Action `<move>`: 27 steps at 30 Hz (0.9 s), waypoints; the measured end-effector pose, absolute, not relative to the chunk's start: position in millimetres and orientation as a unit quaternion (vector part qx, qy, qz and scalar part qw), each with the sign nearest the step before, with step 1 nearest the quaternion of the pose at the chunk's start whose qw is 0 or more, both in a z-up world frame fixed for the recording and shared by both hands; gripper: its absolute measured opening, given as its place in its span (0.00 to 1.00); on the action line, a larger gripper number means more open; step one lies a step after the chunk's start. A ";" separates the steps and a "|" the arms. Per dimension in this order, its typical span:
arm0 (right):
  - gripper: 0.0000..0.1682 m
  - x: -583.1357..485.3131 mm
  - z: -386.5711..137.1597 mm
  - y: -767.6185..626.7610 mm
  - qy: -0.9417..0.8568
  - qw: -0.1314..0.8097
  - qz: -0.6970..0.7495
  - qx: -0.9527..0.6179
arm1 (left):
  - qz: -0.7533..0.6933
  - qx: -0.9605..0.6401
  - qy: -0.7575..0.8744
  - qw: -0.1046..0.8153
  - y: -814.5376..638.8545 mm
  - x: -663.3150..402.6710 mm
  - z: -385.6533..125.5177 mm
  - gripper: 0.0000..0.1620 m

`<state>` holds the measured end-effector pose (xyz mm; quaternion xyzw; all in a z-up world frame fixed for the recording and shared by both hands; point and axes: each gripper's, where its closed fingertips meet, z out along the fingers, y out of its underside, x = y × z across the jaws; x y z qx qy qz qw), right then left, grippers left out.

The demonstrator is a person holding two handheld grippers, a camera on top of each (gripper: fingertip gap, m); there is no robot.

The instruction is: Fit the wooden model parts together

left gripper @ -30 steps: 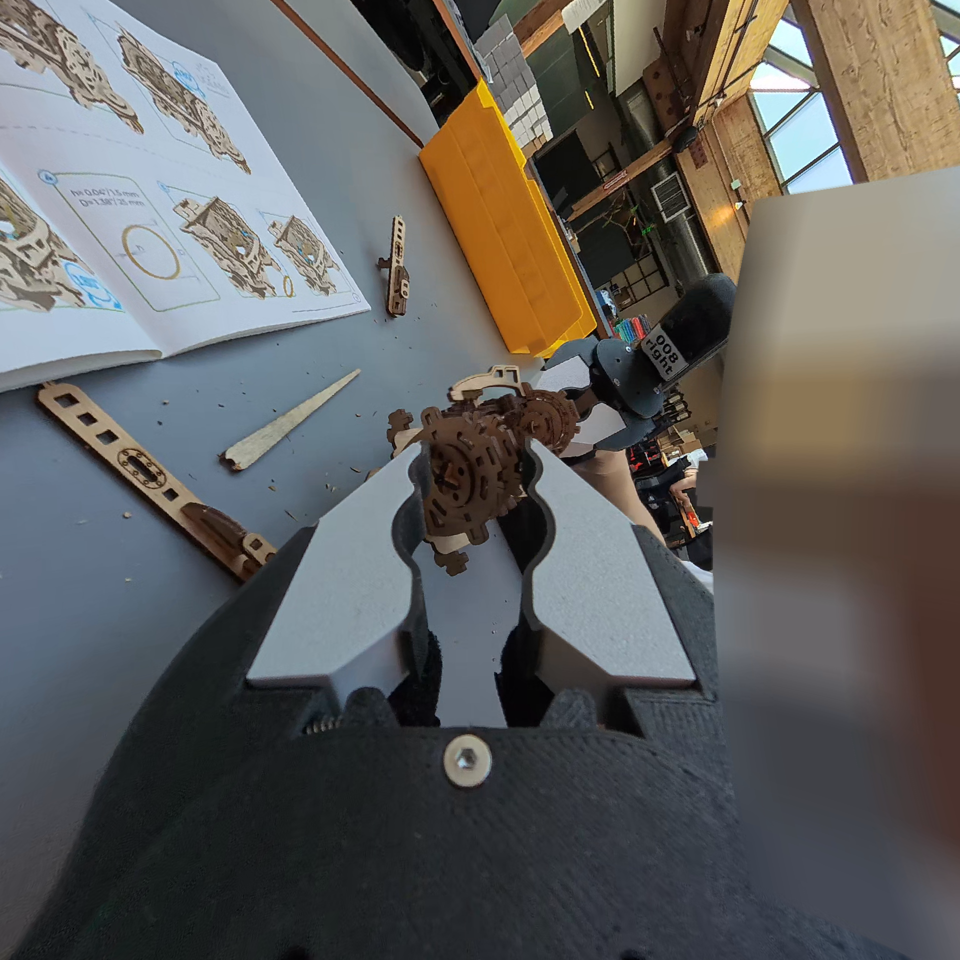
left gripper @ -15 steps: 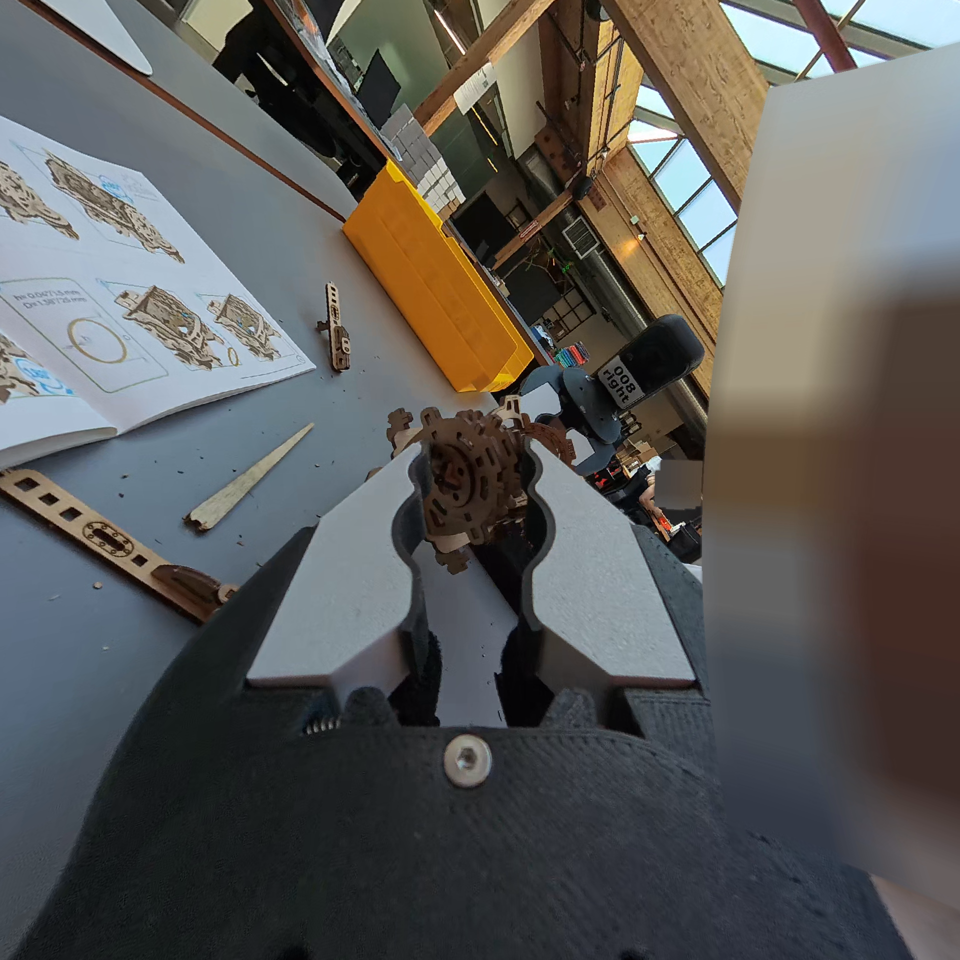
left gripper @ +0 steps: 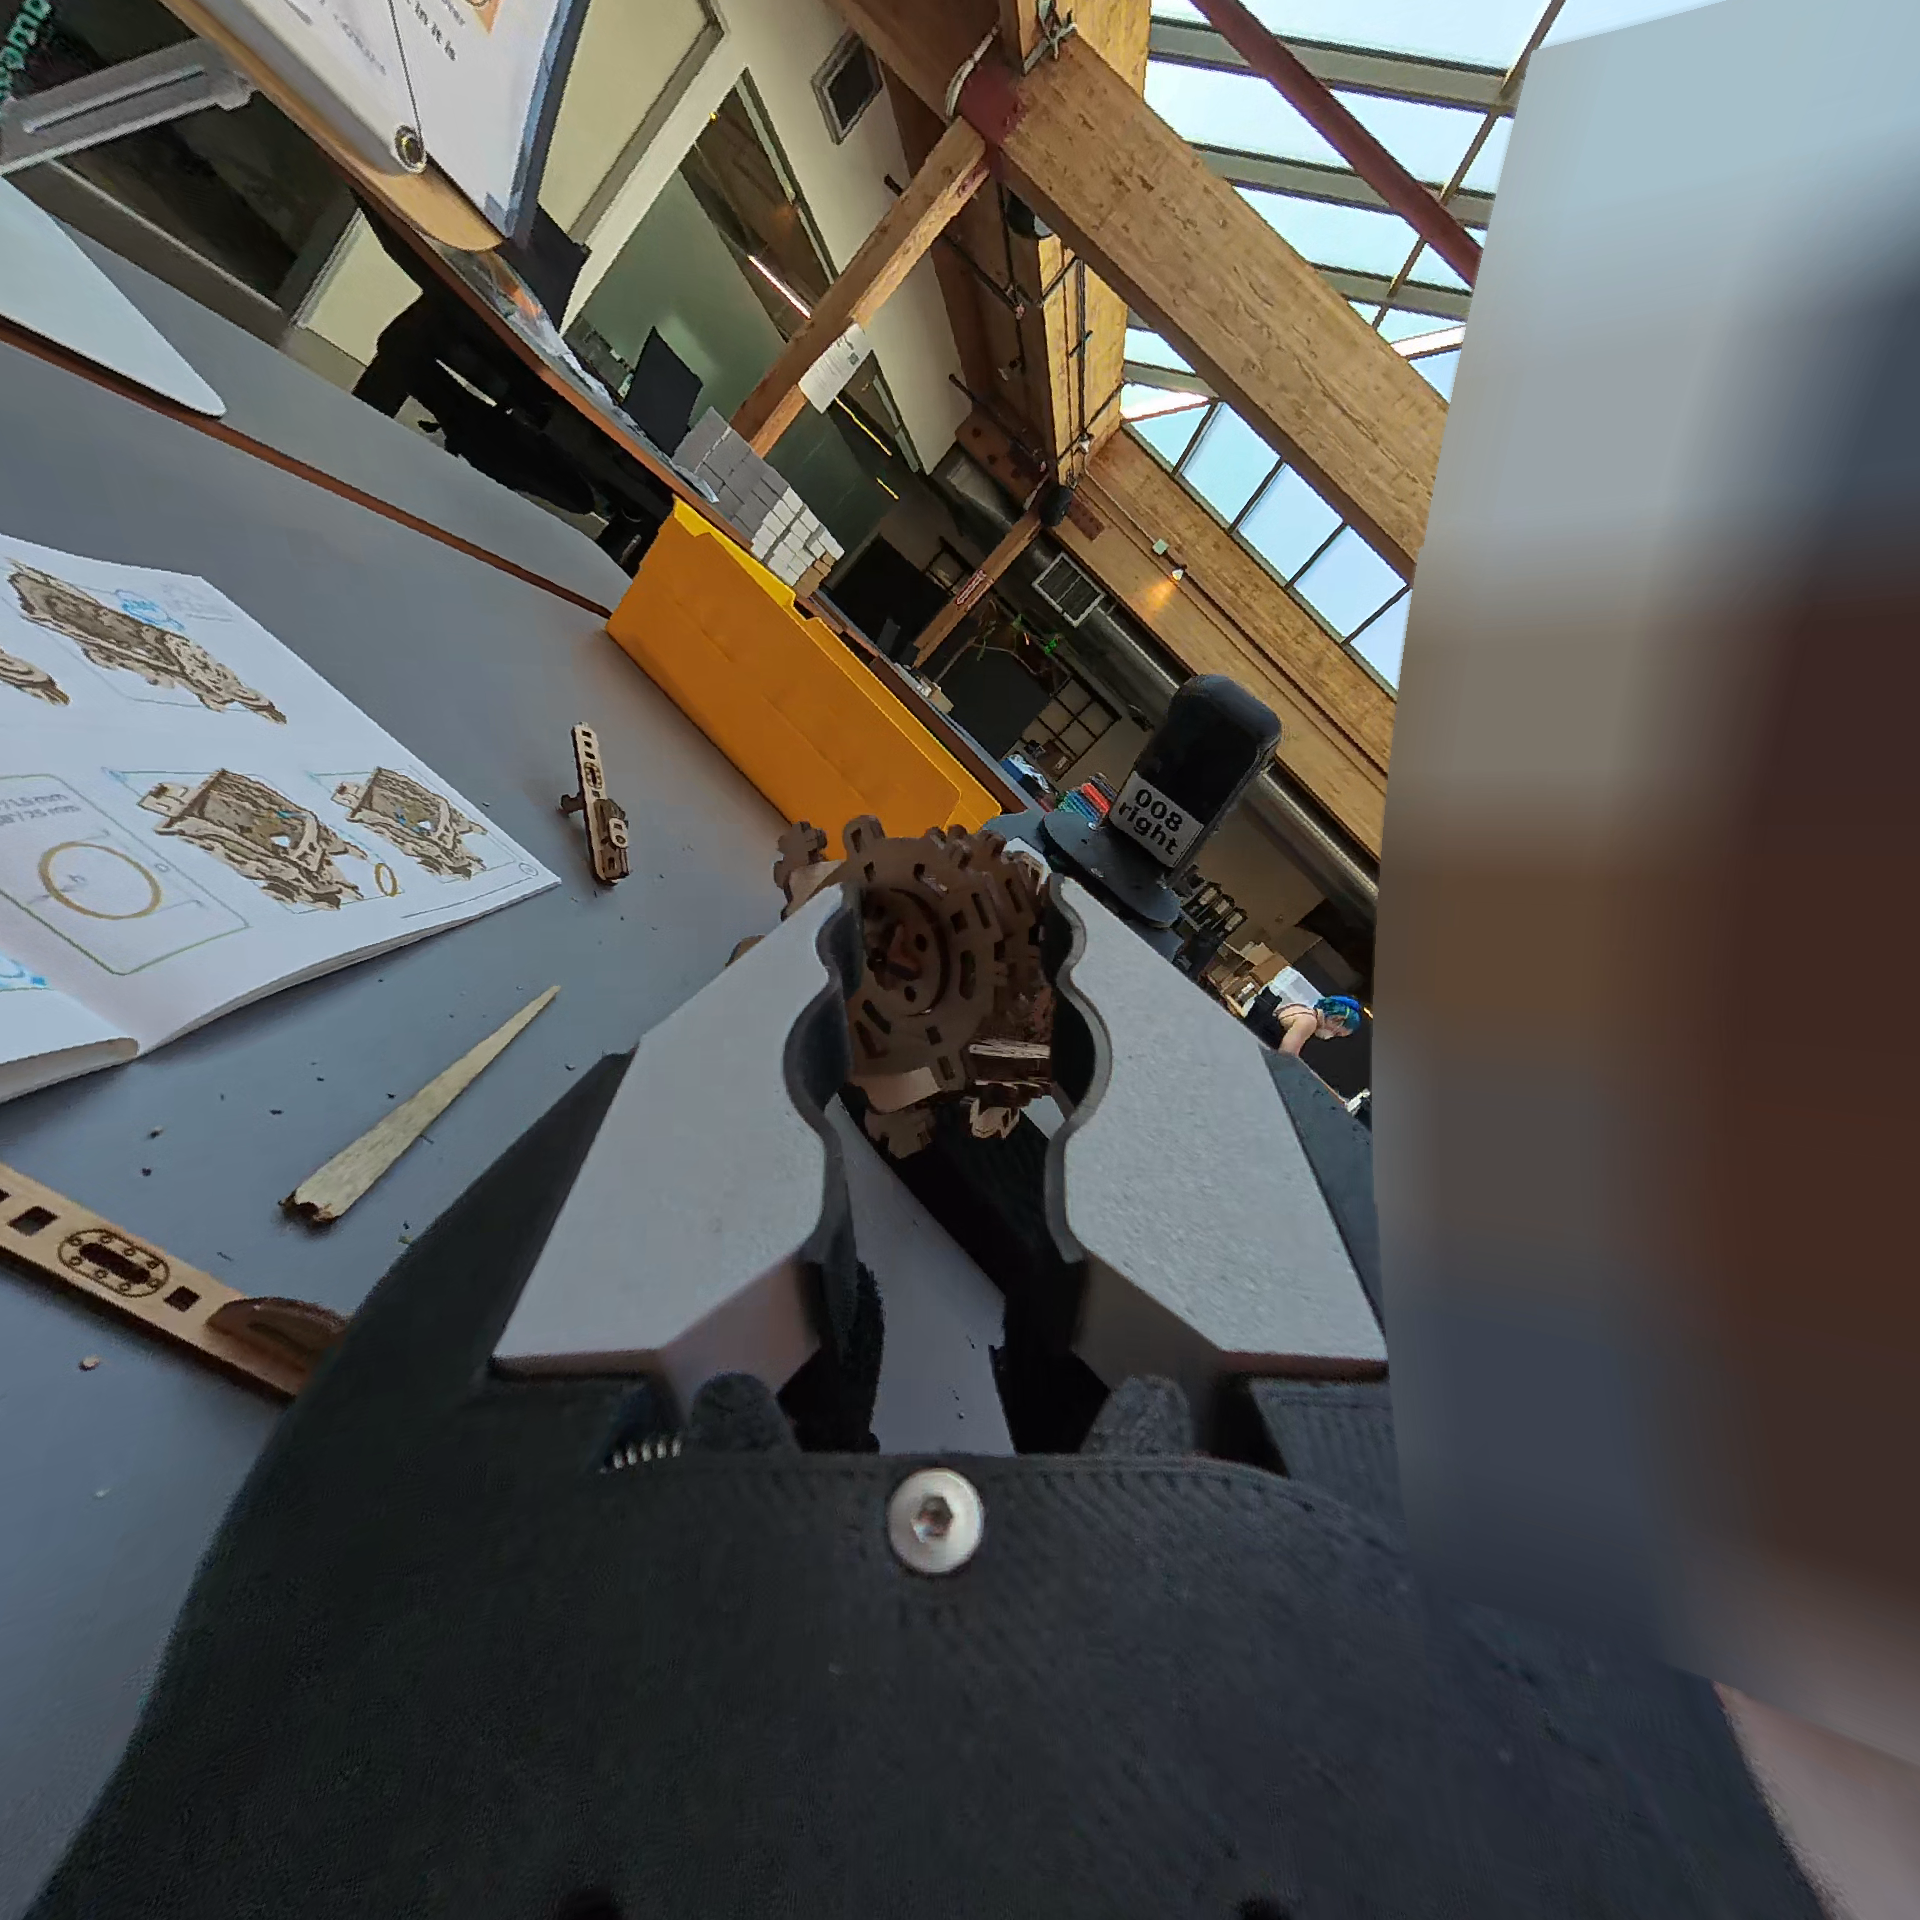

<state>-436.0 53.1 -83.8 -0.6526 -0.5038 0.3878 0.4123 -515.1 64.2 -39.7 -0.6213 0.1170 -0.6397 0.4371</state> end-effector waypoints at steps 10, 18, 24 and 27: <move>0.07 -440.9 -78.8 48.3 -0.445 0.365 0.479 -0.662 | -0.658 -0.592 0.098 0.455 64.6 -518.5 -31.3 0.20; 0.07 -440.7 -85.7 46.5 -0.410 0.298 0.535 -0.676 | -0.648 -0.598 0.119 0.456 63.9 -515.5 -31.2 0.20; 0.07 -442.2 -93.4 50.6 -0.403 0.295 0.516 -0.696 | -0.636 -0.615 0.107 0.453 68.1 -513.2 -37.8 0.20; 0.07 -443.7 -95.0 48.7 -0.383 0.270 0.535 -0.703 | -0.635 -0.614 0.109 0.456 67.9 -513.4 -37.8 0.20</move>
